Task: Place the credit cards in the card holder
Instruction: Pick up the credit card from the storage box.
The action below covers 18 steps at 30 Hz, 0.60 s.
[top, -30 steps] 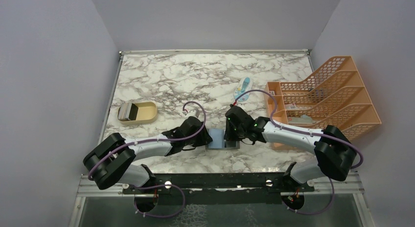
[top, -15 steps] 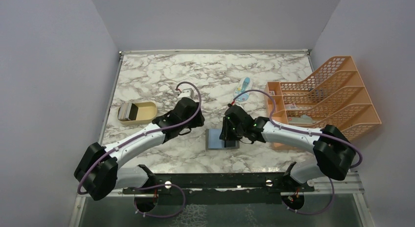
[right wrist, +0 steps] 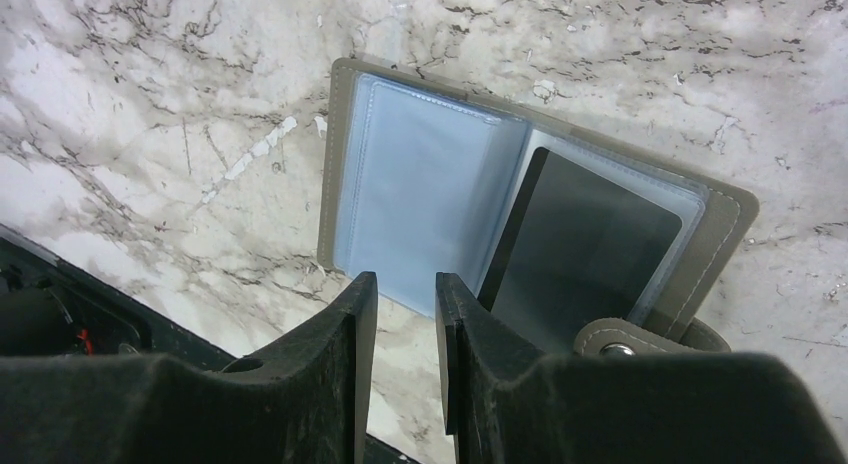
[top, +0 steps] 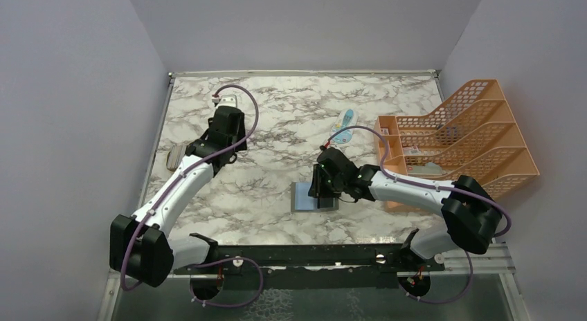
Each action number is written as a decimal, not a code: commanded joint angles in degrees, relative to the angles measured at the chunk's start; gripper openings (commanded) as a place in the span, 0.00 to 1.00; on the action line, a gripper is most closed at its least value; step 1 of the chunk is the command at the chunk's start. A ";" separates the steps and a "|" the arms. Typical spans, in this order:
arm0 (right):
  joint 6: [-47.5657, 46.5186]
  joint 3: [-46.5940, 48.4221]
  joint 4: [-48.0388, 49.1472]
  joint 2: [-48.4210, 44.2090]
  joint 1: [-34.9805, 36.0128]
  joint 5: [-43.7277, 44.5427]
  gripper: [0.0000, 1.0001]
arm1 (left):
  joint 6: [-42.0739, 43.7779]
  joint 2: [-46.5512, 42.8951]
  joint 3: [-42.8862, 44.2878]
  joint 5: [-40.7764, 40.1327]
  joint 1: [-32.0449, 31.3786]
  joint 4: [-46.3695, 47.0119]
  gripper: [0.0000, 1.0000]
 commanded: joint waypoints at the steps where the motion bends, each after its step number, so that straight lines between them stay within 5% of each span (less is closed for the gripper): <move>1: -1.71 1.33 2.47 1.10 -0.03 -1.47 0.29 | 8.39 3.05 3.33 -6.67 6.18 -3.18 0.52; 10: -4.31 2.08 2.68 0.90 -0.05 -1.69 0.29 | 19.65 9.43 4.60 -7.35 17.38 -1.72 0.52; 18: -5.96 2.70 1.84 0.57 -0.06 -1.25 0.29 | 29.95 9.49 -3.44 -3.88 23.34 6.45 0.54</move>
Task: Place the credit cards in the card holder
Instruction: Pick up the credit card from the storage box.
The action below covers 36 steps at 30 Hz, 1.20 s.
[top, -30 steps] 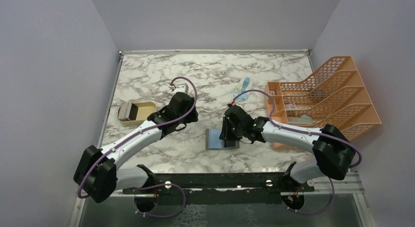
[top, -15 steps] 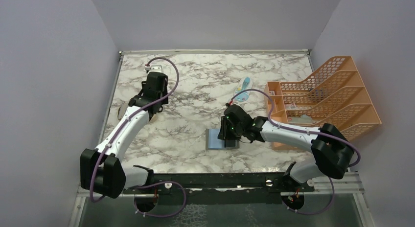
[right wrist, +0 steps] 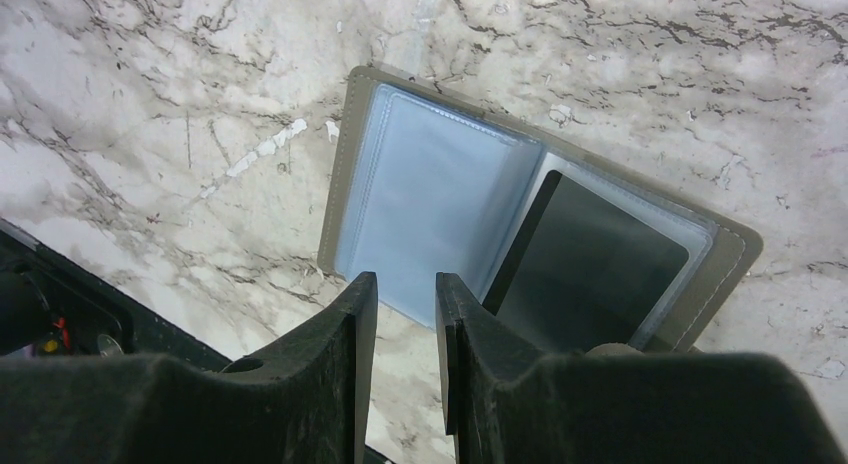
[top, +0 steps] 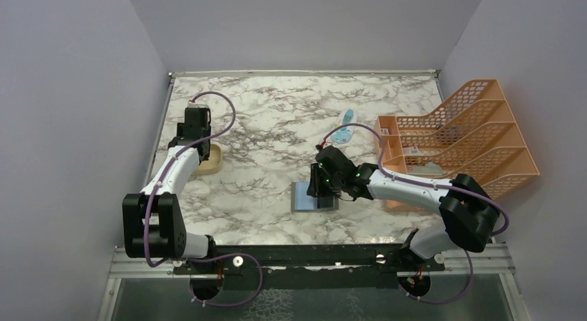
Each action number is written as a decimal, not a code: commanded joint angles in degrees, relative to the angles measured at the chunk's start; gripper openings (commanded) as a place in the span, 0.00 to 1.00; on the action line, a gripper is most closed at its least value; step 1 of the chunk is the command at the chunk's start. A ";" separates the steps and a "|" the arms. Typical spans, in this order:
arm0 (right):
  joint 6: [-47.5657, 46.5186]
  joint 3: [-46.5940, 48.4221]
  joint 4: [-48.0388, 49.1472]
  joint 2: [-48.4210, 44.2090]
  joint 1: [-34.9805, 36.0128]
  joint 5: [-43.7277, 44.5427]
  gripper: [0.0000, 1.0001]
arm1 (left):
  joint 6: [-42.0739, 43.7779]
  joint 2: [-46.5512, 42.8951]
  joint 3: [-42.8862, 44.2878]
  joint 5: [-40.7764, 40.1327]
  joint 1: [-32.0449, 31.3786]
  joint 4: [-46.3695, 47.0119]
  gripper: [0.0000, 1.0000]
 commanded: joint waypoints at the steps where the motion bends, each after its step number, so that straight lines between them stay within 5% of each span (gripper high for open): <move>1: -1.64 1.59 1.06 -0.55 -0.04 -0.55 0.29 | 7.44 -0.06 -3.11 1.65 2.70 4.93 0.54; 10: -0.96 1.48 1.29 -1.15 -0.03 -0.53 0.29 | 6.71 5.20 -0.64 7.12 8.58 7.04 0.53; 27: -1.50 2.22 1.61 -0.14 -0.09 -0.18 0.29 | 9.38 11.81 1.51 1.12 8.85 7.68 0.52; 36: -1.48 2.51 1.45 0.50 -0.12 -0.05 0.29 | 10.13 12.76 2.11 0.03 8.84 7.61 0.42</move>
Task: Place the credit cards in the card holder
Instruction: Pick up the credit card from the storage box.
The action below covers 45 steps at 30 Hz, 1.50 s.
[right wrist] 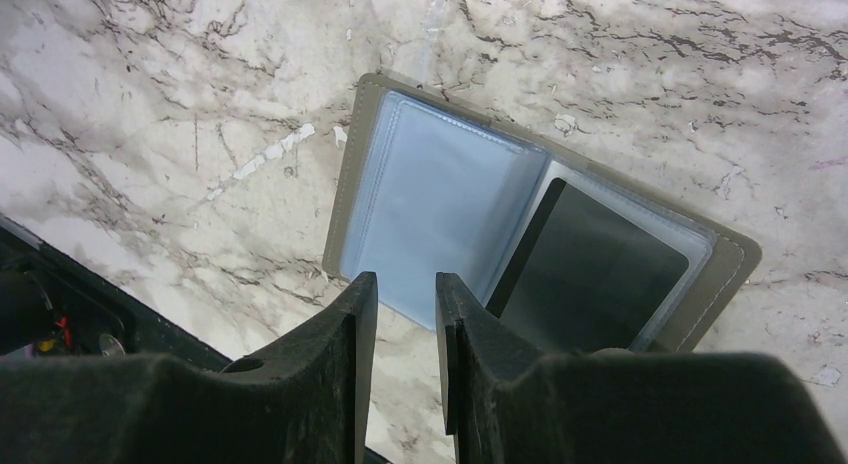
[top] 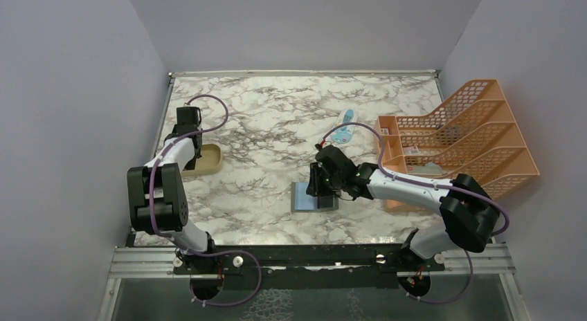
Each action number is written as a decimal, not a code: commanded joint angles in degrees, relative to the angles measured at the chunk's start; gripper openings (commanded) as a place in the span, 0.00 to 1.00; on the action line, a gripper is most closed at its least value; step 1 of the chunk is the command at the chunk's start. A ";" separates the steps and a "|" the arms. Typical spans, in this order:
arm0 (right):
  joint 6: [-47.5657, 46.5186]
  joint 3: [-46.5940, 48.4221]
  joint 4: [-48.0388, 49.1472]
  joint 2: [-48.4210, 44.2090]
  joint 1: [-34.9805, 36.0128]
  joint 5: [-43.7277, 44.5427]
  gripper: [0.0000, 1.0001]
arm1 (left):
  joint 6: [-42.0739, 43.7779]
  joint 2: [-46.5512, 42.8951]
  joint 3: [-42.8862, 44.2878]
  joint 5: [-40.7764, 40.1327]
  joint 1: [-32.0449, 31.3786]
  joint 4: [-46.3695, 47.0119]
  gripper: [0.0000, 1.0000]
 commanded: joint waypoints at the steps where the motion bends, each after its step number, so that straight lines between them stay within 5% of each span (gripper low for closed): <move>1: -0.64 1.98 1.20 0.67 -0.11 -0.01 0.29 | 1.27 1.16 2.12 -3.10 0.32 0.60 0.40; 24: -0.44 1.79 1.28 0.88 -0.12 -0.02 0.29 | 0.00 -0.67 4.00 -0.92 0.22 -1.57 0.08; 28: -0.35 2.00 1.11 1.09 -0.18 -0.10 0.29 | -2.51 -2.28 4.39 3.67 0.20 -2.63 0.00; 40: 0.22 1.70 -0.78 0.33 -0.11 1.35 0.29 | -14.65 -10.88 3.30 17.39 0.25 -4.36 0.00; 45: 0.18 2.40 -2.47 -0.11 -0.12 2.85 0.29 | -23.76 -13.04 3.58 29.66 0.23 -6.64 0.00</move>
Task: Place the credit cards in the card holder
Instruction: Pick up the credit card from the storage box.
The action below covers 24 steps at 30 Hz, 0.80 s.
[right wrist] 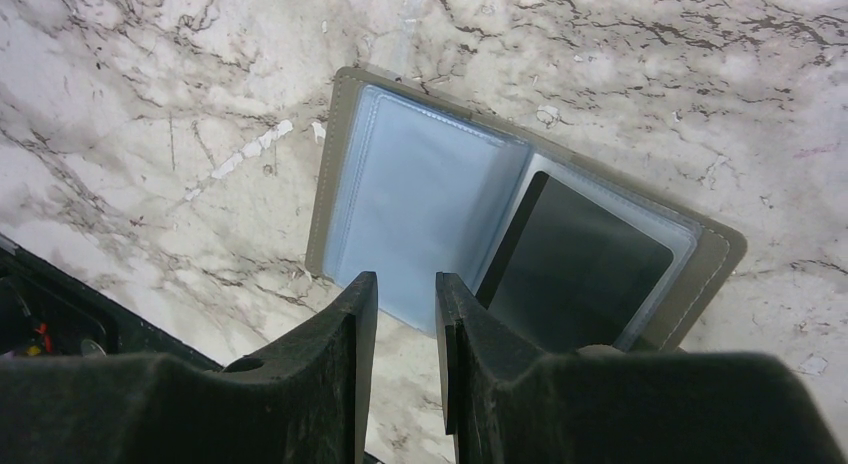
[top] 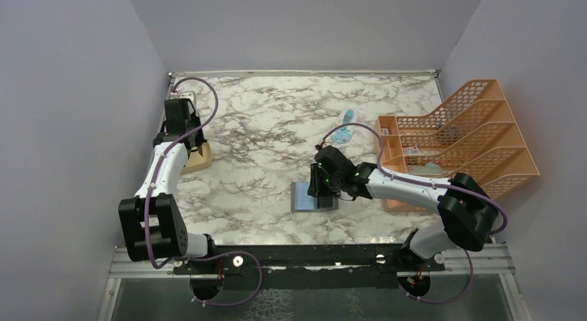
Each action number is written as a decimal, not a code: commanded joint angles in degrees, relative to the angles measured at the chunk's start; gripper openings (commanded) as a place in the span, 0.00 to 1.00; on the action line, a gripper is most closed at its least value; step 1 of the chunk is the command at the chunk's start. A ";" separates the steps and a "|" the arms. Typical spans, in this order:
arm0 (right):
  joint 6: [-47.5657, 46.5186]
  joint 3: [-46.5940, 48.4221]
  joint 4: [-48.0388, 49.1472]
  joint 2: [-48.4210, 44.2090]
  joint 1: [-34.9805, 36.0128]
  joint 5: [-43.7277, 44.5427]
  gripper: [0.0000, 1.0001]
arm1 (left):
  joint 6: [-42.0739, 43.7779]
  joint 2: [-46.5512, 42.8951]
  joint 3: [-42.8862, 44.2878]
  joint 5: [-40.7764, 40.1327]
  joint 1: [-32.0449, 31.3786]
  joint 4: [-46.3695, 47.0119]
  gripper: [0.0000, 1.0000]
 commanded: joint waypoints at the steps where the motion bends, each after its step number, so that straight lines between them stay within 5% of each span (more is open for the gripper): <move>1: 0.08 2.52 -2.25 -0.90 -0.14 2.87 0.29 | -11.08 -1.83 1.05 15.61 0.21 -3.53 0.00; 7: -0.02 3.26 -4.90 -1.86 -0.21 6.32 0.28 | -20.79 -0.20 -1.49 35.98 -1.33 -1.59 0.00; 24: 2.24 1.84 -9.65 -2.50 -0.71 10.17 0.25 | -33.53 -6.99 -11.25 39.34 -20.26 11.15 0.00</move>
